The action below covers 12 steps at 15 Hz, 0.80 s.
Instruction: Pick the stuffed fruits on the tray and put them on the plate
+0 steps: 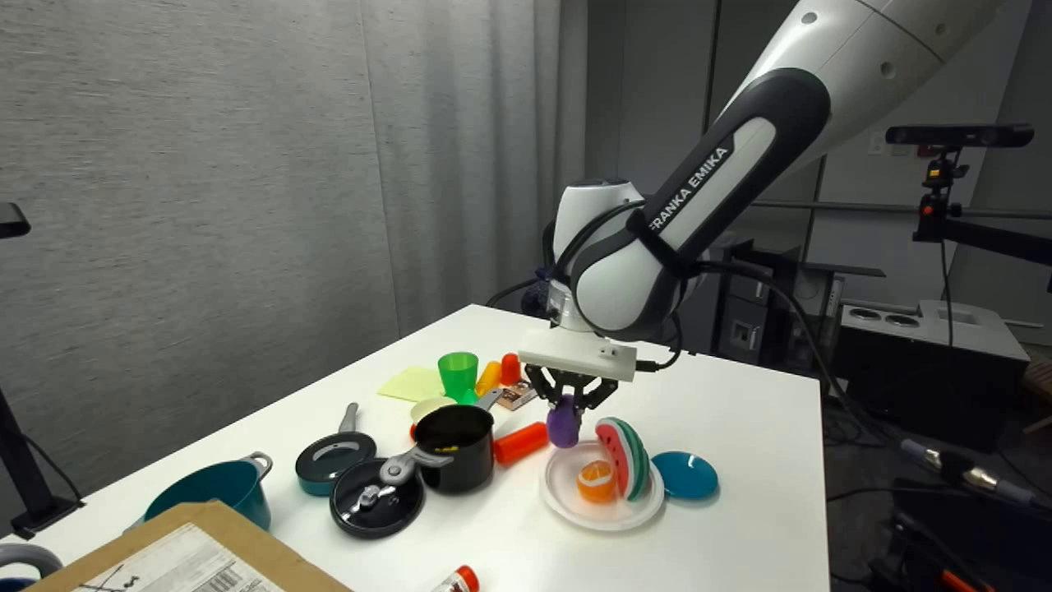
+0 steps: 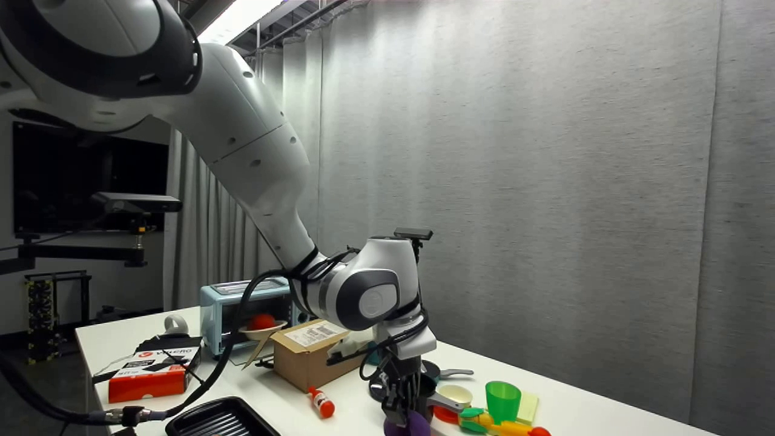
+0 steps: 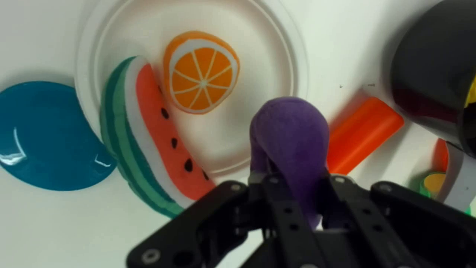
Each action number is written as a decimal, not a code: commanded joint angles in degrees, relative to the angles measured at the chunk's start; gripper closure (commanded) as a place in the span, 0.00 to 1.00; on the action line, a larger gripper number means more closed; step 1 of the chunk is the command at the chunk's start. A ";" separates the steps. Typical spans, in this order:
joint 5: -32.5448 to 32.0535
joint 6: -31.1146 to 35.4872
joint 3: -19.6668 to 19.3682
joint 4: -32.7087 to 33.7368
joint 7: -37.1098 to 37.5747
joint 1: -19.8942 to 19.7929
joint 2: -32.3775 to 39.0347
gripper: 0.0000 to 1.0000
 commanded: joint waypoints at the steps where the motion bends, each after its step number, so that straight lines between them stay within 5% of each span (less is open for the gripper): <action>1: -2.00 -3.43 -1.60 -1.53 3.85 1.35 -1.50 0.95; 5: 2.23 -5.94 1.80 -1.67 1.39 -1.36 -1.10 0.95; 6: 3.15 -5.88 2.39 -1.90 1.14 -1.67 -1.06 0.55; 8: 4.79 -5.21 3.86 -2.15 0.00 -2.09 -0.68 0.47; 12: 5.21 -4.71 4.81 -1.67 0.24 -1.74 0.56 0.16</action>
